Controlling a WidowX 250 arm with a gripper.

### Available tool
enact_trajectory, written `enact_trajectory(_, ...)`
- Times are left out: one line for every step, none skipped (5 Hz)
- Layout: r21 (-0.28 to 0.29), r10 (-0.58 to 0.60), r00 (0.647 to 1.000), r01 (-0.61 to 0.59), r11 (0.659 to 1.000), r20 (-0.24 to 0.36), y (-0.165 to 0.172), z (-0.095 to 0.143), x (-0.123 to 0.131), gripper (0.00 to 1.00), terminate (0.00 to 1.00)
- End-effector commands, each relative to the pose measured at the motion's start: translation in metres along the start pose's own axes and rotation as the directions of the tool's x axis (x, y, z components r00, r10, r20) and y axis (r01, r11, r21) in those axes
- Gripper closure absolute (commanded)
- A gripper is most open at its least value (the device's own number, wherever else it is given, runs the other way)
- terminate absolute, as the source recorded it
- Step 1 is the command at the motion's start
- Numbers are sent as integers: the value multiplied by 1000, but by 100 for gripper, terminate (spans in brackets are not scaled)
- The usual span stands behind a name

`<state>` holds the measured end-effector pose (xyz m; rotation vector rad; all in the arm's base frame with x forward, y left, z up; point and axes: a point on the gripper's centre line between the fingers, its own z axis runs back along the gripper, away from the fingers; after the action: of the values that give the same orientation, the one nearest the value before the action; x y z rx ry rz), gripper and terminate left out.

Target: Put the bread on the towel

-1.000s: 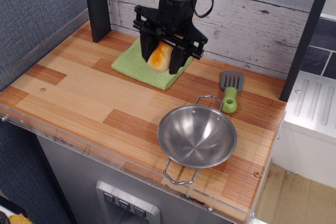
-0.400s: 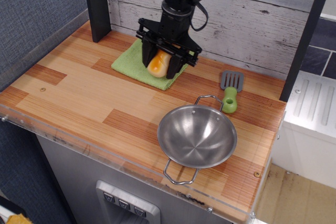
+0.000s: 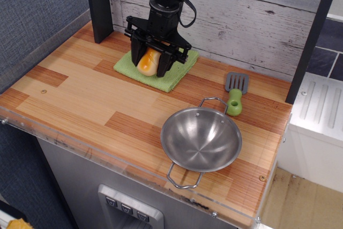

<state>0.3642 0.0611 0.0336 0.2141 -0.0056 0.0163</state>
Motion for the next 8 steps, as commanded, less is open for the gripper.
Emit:
enact_trajectory(-22, 22, 999, -21, 1000, 36, 18, 11, 1, 0, 0)
enact_trajectory(-22, 17, 999, -16, 1000, 42, 18, 14, 2, 0, 0)
enact_trajectory(-35, 12, 997, -9, 999, 70, 16, 27, 1, 0, 0)
enact_trajectory(-39, 7, 990, -1, 999, 144, 14, 59, -12, 0, 0)
enact_trajectory(-36, 0, 980, 7, 999, 201, 7, 81, -37, 0, 0)
enact_trajectory(-32, -67, 965, 77, 996, 253, 1, 86, -57, 0, 0)
enact_trajectory(-26, -95, 967, 104, 994, 235, -3, 76, -64, 0, 0)
enact_trajectory(-33, -99, 974, 108, 994, 205, -3, 66, -66, 0, 0)
